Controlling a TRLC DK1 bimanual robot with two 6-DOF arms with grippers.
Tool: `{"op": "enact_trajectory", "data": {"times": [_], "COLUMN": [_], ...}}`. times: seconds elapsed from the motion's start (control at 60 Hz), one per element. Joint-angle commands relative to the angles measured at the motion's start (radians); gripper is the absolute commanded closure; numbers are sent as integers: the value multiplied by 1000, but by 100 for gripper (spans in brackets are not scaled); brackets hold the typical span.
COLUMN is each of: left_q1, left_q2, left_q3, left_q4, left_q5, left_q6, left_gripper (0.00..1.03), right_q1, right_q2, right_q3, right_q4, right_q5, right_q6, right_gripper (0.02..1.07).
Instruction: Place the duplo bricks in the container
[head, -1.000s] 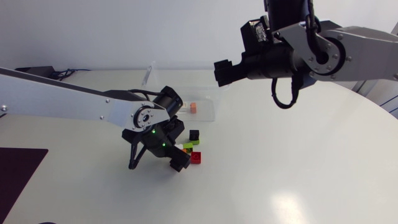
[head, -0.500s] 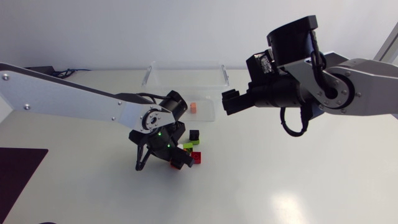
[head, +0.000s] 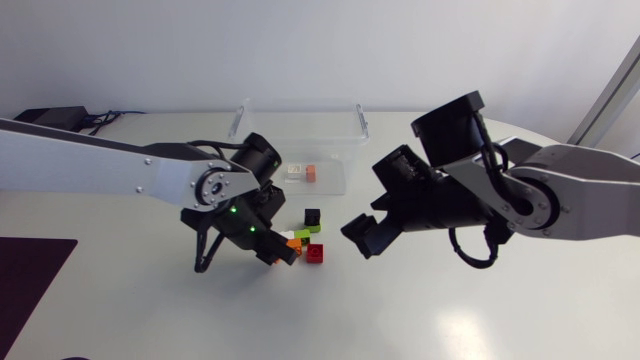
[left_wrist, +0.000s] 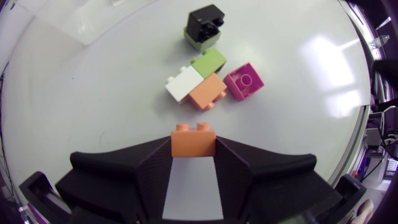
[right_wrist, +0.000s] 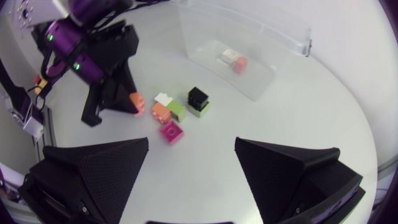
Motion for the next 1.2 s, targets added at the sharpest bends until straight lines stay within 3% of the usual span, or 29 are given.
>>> {"op": "enact_trajectory", "data": {"times": [0.0, 0.35, 0.517, 0.733, 0.933, 1.183], "left_q1": [31, 51, 55, 103, 138, 177], "left_q2": [-67, -199, -248, -316, -336, -311], "left_q3": [-42, -39, 7, 72, 122, 182], "left_q4": [-16, -19, -19, -19, -11, 9], "left_q5": [0, 1, 1, 27, 63, 90], "left_q6": [47, 115, 139, 167, 173, 181], "left_gripper": [73, 73, 72, 72, 72, 72], "right_q1": [10, 24, 46, 37, 35, 55], "right_q2": [30, 299, 428, 529, 633, 702], "right_q3": [-33, 91, 185, 297, 433, 522], "right_q4": [34, -48, -130, -161, -275, -330], "right_q5": [-38, -74, -162, -156, -147, -114], "right_q6": [-71, -323, -468, -531, -599, -633], "right_gripper": [7, 7, 7, 7, 7, 29]}}
